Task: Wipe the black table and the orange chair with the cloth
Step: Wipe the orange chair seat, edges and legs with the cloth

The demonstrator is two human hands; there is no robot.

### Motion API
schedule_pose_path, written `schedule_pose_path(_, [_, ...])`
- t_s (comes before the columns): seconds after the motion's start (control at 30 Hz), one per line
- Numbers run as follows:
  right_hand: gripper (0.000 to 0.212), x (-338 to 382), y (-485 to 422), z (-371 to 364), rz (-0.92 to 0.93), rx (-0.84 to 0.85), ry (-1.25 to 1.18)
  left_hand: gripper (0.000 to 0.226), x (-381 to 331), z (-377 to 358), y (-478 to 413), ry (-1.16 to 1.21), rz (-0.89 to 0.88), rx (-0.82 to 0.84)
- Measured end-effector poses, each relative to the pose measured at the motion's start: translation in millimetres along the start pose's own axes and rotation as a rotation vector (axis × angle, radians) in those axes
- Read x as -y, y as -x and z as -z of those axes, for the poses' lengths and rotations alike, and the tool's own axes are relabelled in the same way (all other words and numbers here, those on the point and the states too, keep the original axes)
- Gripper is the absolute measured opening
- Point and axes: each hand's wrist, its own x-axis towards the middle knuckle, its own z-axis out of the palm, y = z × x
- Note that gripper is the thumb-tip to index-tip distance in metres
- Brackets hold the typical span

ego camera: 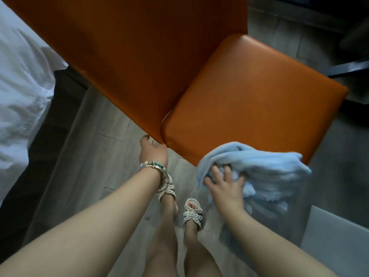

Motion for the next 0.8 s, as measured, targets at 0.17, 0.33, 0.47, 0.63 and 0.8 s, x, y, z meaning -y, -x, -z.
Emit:
schedule_pose_path(0.17, [0.028,-7.0,-19.8,-27.3,0.119,-0.339,0.081,0.055,32.3,-16.0,27.0,-0.297,-0.21,0.089])
schedule_pose_path(0.33, [0.066,-68.9,73.4,-56.1,-0.296,-0.291,-0.124,0.059,32.8,-38.4,34.6,-0.644,-0.5,0.219])
schedule_pose_path(0.47, [0.074,-93.2,108.2,-50.6,-0.867,-0.253,-0.827,0.064,29.5,-69.2,38.2,-0.85,-0.763,0.262])
schedule_pose_path(0.63, [0.079,-51.0,88.6,-49.4,-0.974,-0.358,-0.96,0.07,22.1,-91.8,36.0,-1.14,-0.8,0.34])
schedule_pose_path(0.8, [0.086,-69.3,58.2,-31.2,-1.196,-0.254,-0.884,0.075,-4.5,-102.3,14.0,-1.369,-0.865,0.327])
